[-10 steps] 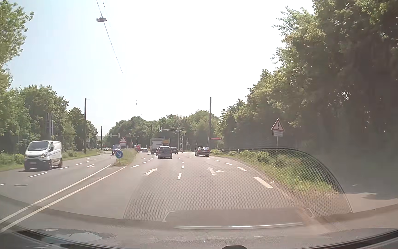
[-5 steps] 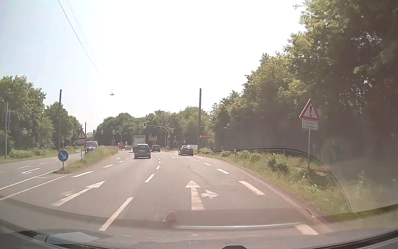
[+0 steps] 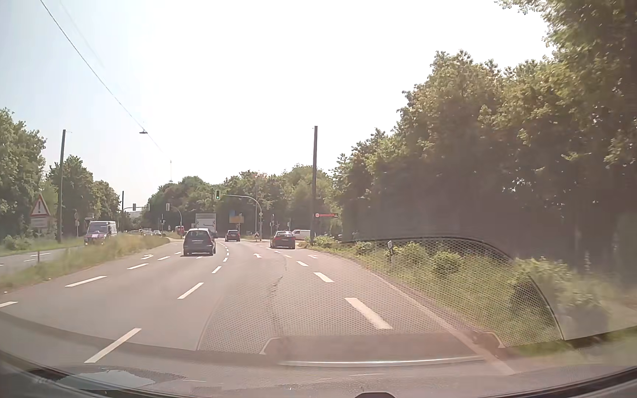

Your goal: Follow the waypoints while adhering to traffic rules and regulations

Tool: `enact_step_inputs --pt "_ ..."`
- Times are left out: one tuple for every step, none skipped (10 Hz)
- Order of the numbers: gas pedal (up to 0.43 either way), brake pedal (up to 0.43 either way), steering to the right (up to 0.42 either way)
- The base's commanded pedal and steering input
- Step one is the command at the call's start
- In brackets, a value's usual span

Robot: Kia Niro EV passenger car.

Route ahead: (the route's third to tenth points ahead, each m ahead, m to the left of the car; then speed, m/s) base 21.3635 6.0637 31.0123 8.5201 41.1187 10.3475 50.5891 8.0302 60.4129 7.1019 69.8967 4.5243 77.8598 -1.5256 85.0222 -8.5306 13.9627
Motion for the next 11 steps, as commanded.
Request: enact_step_inputs --pt "0.039 0.0 -0.011" --pt "0.047 0.0 -0.014" --pt "0.047 0.0 -0.019" --pt "0.047 0.0 -0.023" --pt "0.047 0.0 -0.028" --pt "0.047 0.0 -0.034" --pt "0.047 0.0 -0.038" --pt "0.047 0.0 -0.041" --pt "0.039 0.0 -0.041" --pt "0.039 0.0 -0.041" --pt "0.039 0.0 -0.041"
